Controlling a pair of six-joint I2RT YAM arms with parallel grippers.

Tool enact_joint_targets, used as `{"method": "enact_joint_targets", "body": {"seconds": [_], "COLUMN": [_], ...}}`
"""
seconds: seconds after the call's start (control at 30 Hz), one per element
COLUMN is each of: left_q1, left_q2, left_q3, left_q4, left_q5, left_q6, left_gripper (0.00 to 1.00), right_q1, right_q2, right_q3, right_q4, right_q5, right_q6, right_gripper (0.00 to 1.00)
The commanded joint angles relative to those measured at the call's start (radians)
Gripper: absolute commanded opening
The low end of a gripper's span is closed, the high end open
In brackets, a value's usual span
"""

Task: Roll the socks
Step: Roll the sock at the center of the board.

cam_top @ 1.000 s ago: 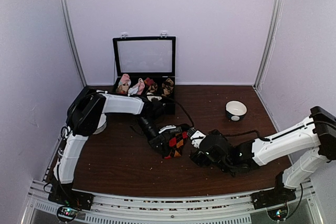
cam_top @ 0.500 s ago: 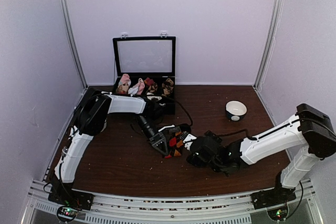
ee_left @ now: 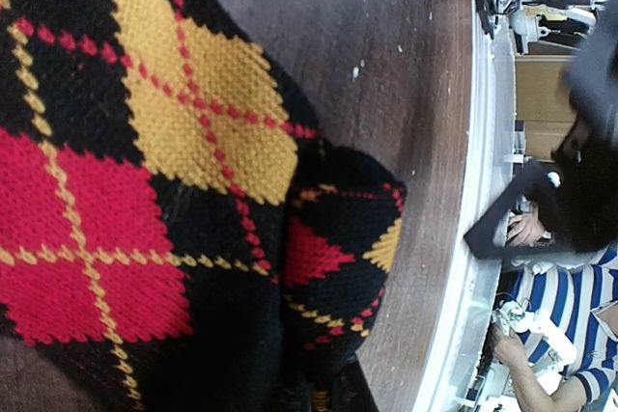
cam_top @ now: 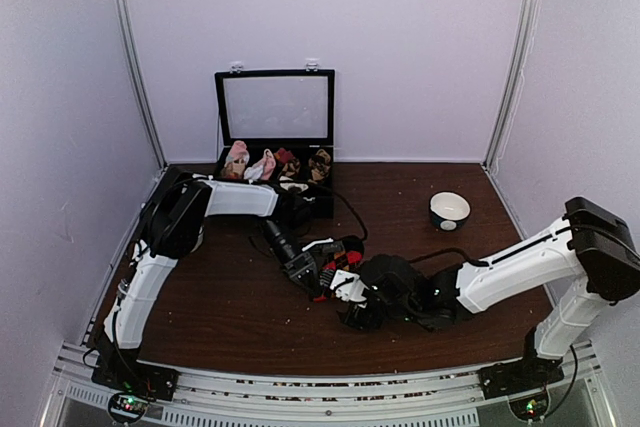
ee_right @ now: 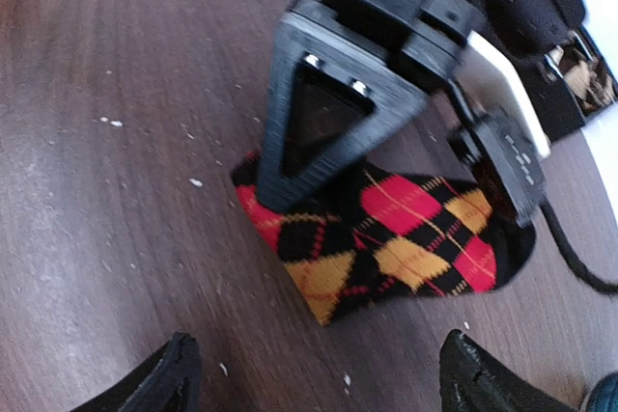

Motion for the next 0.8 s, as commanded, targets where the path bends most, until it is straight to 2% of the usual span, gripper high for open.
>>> {"method": "enact_joint_targets", "body": {"seconds": [0.0, 0.13, 0.23, 0.5, 0.77], "left_q1": [0.002, 0.001, 0.001, 0.001, 0.002], "left_q2": [0.067, 0.073, 0.075, 0.090, 0.105], "left_q3": [-0.014, -0.005, 0.010, 0.033, 0.059], "left_q4": [-0.018, -0.051, -0.089, -0.100, -0.106], "left_q5": [-0.186, -0.163, -0.164, -0.201, -0.218], "left_q6": [0.018, 0.060, 0.122, 0.134, 0.120], "left_gripper": [0.00, 0.00, 0.00, 0.00, 0.00], "right_q1": [-0.023, -0.065, -0.096, -0.122, -0.123], "right_q2": [0.094, 0.154, 0.189, 0.249, 0.230], "right_q3": [0.097, 0.131, 0.157, 0.202, 0.197], "right_q4": [-0.034, -0.016, -0.032, -0.042, -0.071], "right_q5": [-0.191, -0.299, -0.348, -0.355, -0.335], "right_q6": [-0.095, -0.130, -0.151, -0.191, -0.210], "right_gripper": [0.81, 0.62, 0.53, 0.49, 0.49]}}
